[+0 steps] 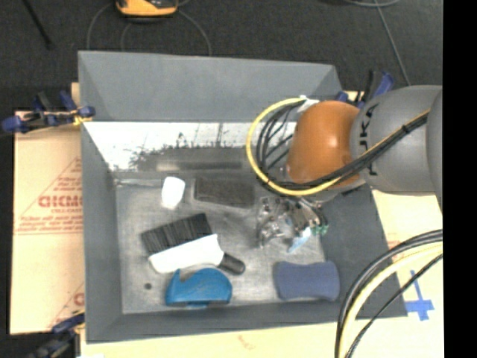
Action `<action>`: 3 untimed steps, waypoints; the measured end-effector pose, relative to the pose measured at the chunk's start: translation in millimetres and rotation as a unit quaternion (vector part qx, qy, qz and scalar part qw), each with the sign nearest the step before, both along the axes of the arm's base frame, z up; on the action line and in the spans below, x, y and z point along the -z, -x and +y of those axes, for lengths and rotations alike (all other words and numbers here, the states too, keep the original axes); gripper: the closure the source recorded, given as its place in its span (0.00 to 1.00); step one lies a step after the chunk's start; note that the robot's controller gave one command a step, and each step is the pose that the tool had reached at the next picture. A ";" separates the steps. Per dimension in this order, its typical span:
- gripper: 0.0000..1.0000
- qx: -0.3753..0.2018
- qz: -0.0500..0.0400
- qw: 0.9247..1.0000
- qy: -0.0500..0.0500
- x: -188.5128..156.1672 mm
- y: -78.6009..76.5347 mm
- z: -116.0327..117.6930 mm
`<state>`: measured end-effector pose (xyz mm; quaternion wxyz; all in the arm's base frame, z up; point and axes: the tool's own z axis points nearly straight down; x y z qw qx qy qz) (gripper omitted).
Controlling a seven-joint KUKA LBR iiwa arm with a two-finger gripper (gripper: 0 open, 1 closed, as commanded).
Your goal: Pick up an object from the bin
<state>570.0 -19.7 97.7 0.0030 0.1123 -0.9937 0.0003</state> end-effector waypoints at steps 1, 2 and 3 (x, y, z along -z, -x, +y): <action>1.00 -0.152 -0.006 0.988 -0.001 -35.8 -17.3 -6.4; 1.00 -0.184 -0.005 0.983 -0.001 -45.3 -10.0 -9.0; 0.00 -0.120 -0.004 0.993 -0.001 -131.7 28.8 -30.3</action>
Offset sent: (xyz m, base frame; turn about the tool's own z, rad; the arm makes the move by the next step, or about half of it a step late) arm -0.0167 -0.0083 0.0808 0.3915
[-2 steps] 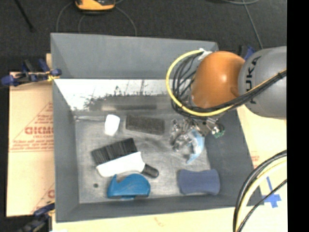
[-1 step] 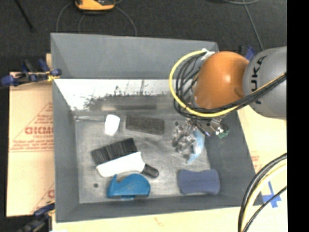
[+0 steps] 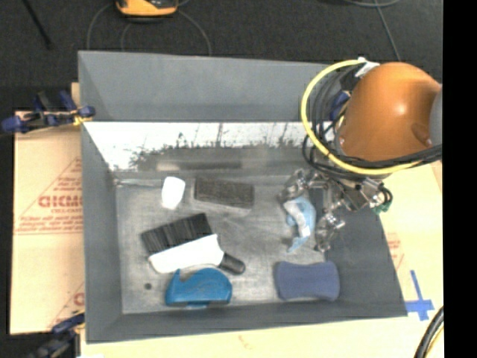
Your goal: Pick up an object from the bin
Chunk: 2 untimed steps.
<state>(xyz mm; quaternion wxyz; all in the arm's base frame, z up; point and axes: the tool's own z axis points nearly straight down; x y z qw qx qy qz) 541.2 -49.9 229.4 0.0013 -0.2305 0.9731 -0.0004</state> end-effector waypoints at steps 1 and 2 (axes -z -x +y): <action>0.00 -0.010 -0.002 1.000 0.000 -14.8 5.9 -5.5; 1.00 -0.367 0.002 0.930 0.000 142.8 -21.7 -46.0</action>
Offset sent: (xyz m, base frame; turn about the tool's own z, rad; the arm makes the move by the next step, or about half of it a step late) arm 0.0218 -0.0448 -0.1414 -0.7551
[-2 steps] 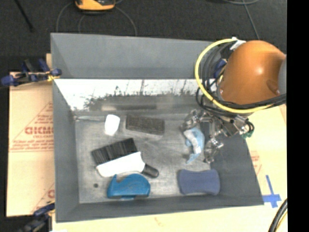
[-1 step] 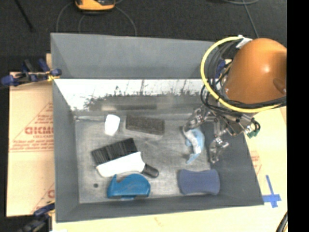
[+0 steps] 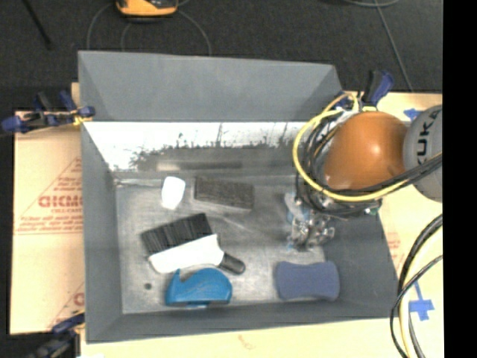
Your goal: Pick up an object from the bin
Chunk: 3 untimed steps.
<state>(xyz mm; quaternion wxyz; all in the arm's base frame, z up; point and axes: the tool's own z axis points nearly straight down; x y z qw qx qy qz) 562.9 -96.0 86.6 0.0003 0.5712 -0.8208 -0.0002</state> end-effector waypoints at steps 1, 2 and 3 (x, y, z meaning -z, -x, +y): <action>1.00 0.000 -0.002 1.000 0.000 -2.4 -1.1 0.2; 0.00 0.012 -0.003 1.000 -0.001 -76.1 -39.5 33.0; 0.00 0.013 -0.002 1.000 -0.001 -75.6 -39.1 33.0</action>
Offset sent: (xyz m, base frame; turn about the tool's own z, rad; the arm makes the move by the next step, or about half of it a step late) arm 0.0381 0.0330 0.0747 0.0243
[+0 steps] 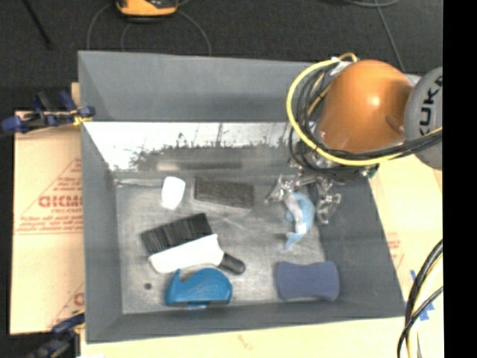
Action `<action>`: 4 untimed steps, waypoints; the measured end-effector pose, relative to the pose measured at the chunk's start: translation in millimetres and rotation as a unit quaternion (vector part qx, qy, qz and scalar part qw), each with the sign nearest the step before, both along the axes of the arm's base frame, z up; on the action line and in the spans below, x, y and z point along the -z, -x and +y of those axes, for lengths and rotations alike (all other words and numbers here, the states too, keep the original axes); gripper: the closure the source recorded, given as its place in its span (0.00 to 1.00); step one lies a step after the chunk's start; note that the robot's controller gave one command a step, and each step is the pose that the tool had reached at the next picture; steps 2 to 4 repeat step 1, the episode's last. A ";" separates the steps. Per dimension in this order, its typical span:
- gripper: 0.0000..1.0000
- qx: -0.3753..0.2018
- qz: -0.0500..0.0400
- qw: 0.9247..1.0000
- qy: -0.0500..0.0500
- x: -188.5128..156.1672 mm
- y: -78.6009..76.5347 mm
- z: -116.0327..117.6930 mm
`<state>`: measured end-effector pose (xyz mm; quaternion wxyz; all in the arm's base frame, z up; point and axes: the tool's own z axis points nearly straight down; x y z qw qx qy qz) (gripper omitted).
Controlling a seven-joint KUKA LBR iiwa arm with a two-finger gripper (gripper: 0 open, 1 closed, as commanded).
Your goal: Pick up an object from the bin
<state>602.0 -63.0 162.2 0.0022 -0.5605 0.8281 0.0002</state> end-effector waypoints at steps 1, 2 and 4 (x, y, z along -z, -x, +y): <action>1.00 0.099 -0.002 0.995 0.001 83.6 12.0 -17.7; 1.00 0.099 -0.002 0.995 0.001 83.6 12.0 -17.7; 1.00 0.099 -0.002 0.995 0.001 83.6 12.0 -17.7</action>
Offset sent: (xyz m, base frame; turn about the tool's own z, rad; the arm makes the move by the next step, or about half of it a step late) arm 0.0000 0.0000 0.0000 0.0000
